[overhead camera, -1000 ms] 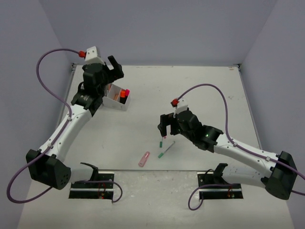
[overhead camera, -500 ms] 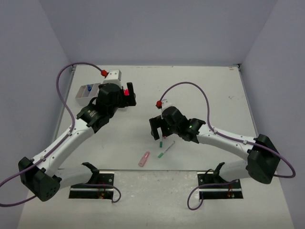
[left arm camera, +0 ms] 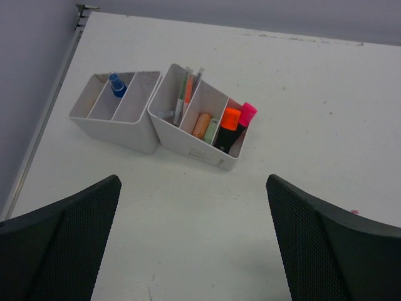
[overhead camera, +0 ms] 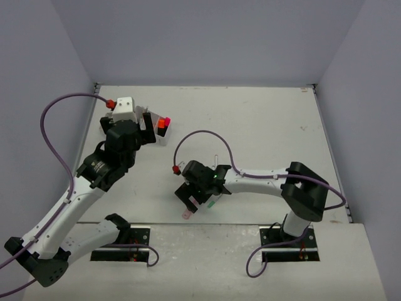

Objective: Sort the stationery into containers
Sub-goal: Pick up the pen from the corner of the board.

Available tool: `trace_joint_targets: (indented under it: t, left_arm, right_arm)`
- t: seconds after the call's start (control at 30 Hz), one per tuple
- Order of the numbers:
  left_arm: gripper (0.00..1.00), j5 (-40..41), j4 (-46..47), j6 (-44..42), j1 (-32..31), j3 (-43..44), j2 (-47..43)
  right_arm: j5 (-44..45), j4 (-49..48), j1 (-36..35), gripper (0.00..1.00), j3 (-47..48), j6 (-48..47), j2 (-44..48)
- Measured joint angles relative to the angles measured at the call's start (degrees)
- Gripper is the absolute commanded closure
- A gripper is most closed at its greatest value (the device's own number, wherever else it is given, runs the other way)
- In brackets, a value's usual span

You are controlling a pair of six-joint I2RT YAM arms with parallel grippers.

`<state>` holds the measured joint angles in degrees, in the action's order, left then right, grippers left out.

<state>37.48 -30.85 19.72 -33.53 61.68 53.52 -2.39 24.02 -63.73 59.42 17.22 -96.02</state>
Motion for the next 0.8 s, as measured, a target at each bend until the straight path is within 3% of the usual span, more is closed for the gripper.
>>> trace_joint_targets:
  t: [0.2,0.5,0.8]
  left_arm:
    - [0.0,0.62,-0.35,-0.82,0.01,-1.79,-0.57]
    - [0.0,-2.53,-0.5,-0.8,0.01,-5.12,-2.79]
    - [0.0,-4.35,-0.34,-0.78,0.01,-11.92,-6.76]
  right_arm:
    - [2.71,3.39,-5.14,0.05,5.19,2.47,-5.46]
    - [14.24,7.99,-5.74,0.06,7.84,19.45,-5.47]
    - [19.33,7.76,-7.13,0.2,5.25,35.07,-0.83]
